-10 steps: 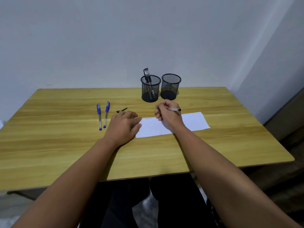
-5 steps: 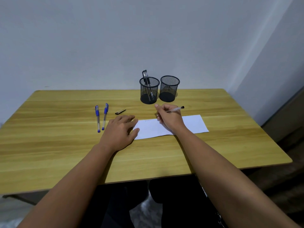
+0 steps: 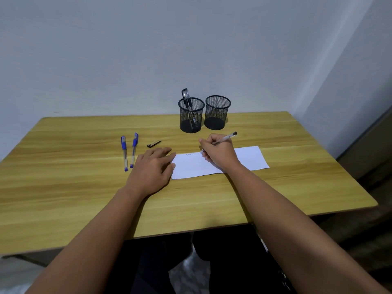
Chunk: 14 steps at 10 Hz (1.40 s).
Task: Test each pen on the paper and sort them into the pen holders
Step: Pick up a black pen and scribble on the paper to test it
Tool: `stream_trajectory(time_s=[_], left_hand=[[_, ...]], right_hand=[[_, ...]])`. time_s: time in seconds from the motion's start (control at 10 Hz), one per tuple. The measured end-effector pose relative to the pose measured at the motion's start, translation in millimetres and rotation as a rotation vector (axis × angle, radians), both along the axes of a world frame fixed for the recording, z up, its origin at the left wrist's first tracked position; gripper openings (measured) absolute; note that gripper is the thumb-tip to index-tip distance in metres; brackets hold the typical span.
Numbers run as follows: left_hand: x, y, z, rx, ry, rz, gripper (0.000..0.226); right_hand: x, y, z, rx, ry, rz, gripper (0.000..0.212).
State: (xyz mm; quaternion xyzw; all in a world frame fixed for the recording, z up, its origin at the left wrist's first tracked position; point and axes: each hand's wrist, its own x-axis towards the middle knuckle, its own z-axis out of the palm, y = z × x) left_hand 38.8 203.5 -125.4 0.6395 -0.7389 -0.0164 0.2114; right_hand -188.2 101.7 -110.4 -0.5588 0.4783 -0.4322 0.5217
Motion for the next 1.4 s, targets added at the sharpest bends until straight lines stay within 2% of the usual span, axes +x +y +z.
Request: stream_trajectory(time_s=[0.2,0.5,0.9,1.1,1.4], left_hand=[[-2.9,1.3,0.5,-0.007,-0.008,0.03,0.054],[-3.9,0.9,-0.3,-0.01,-0.024,0.059,0.057],[-5.3,1.7,2.3,0.0,-0.026,0.061,0.058],[-4.8,1.1,1.5,0.003,-0.026,0.054,0.058],[-4.6,1.0,1.8,0.01,-0.033,0.057,0.059]], right_hand=[[-2.5,1.5,-4.0,-0.061,0.042,-0.023,0.041],[-1.9,-0.2,-6.5,-0.091,0.057,0.03,0.04],[0.0,-0.1,-6.7,-0.14,0.177,0.061,0.039],[-2.0,-2.5,-8.9,-0.114,0.104,0.057,0.038],[-0.8,-1.7,-9.6,-0.131,0.117,0.053,0.037]])
